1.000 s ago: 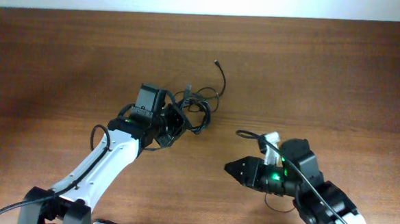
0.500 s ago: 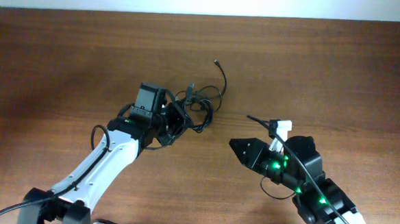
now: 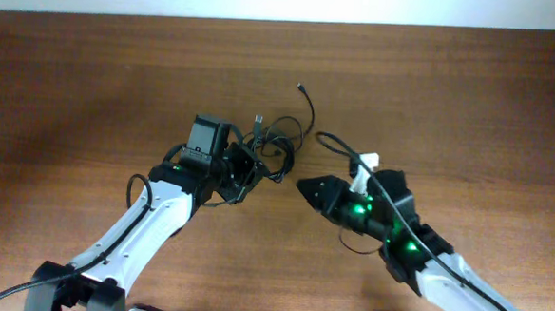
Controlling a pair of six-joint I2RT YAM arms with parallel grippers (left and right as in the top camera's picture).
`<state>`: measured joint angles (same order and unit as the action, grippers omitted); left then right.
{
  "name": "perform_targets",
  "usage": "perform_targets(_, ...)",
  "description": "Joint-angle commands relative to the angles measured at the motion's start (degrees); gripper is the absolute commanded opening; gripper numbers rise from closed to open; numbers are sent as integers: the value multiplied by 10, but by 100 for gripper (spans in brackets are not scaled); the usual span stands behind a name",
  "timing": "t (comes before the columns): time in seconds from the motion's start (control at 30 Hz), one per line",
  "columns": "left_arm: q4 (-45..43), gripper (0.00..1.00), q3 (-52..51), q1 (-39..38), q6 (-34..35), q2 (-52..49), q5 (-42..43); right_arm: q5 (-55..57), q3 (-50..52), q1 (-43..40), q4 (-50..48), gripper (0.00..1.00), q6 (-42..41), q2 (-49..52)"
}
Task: Untangle cables
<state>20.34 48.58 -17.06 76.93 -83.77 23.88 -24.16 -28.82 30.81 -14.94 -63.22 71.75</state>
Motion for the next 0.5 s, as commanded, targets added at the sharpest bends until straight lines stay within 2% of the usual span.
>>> perform_targets(0.0,-2,0,9,3,49,16,8,14,-3,30,-54,46,17,50)
perform_targets(0.07,-2,0,9,3,49,16,8,35,-3,51,-93,41,17,80)
perform_targets(0.13,-2,0,9,3,49,16,8,65,-4,70,-118,40,17,101)
perform_targets(0.3,-2,0,9,3,49,16,48,138,-4,78,-124,36,21,110)
perform_targets(0.47,-1,0,9,3,49,16,94,143,-8,78,-143,35,24,110)
